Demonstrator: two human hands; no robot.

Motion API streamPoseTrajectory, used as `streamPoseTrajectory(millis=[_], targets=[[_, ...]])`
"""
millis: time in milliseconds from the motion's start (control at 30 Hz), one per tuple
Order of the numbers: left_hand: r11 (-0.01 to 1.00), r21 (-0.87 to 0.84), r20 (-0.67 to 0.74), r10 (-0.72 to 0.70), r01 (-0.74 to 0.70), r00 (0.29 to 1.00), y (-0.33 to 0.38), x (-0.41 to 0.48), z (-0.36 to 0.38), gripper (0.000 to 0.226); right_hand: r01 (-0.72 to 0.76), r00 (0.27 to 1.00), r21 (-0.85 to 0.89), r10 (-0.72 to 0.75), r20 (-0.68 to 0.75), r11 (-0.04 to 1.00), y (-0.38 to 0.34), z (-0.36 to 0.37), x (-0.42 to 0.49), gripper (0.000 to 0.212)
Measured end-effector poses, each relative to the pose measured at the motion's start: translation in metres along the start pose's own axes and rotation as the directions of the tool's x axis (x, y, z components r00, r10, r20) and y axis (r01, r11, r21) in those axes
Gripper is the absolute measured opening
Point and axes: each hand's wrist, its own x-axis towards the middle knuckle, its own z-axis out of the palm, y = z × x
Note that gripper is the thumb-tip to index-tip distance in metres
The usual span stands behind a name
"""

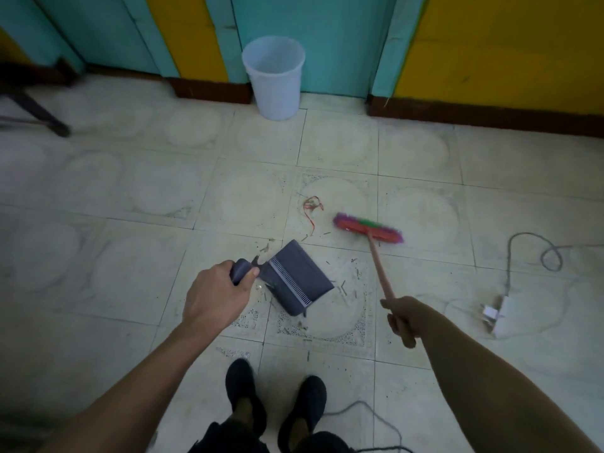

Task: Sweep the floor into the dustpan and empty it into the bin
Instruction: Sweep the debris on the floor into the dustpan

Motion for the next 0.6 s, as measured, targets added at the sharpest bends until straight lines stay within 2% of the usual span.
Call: streamPoseTrajectory(millis=[67,133,267,367,467,600], targets=[[1.0,-0.003,-0.008,0.003,-0.003,1.0,-0.01,0.0,0.0,0.039,-0.018,1.0,-0.182,0.012,-0.029,0.983,0.013,0.023,-0.002,0.019],[1.0,0.0,-0.008,0.008,-0.008,1.0,-0.017,0.003,-0.001,0.039,-0.065,0.997,-0.287,0.05,-0.058,0.956,0.025,0.044,-0.01,0.015],[1.0,-0.007,0.008,0.027,-0.027,1.0,-0.03,0.012,-0.006,0.038,-0.165,0.984,-0.479,0.114,-0.134,0.862,0.057,0.074,-0.039,0.036],[0.999,-0.02,0.03,0.047,-0.047,0.998,-0.04,0.023,-0.016,0.038,-0.183,0.98,-0.59,0.099,-0.171,0.786,0.075,0.09,-0.07,0.039],[0.998,-0.034,0.026,0.063,-0.062,0.998,-0.049,0.035,-0.031,0.04,-0.209,0.976,-0.646,0.119,-0.181,0.734,0.078,0.101,-0.096,0.041],[0.996,-0.037,0.03,0.08,-0.079,0.996,-0.068,0.051,-0.056,0.04,-0.208,0.975,-0.589,0.117,-0.189,0.781,0.049,0.101,-0.124,0.027]])
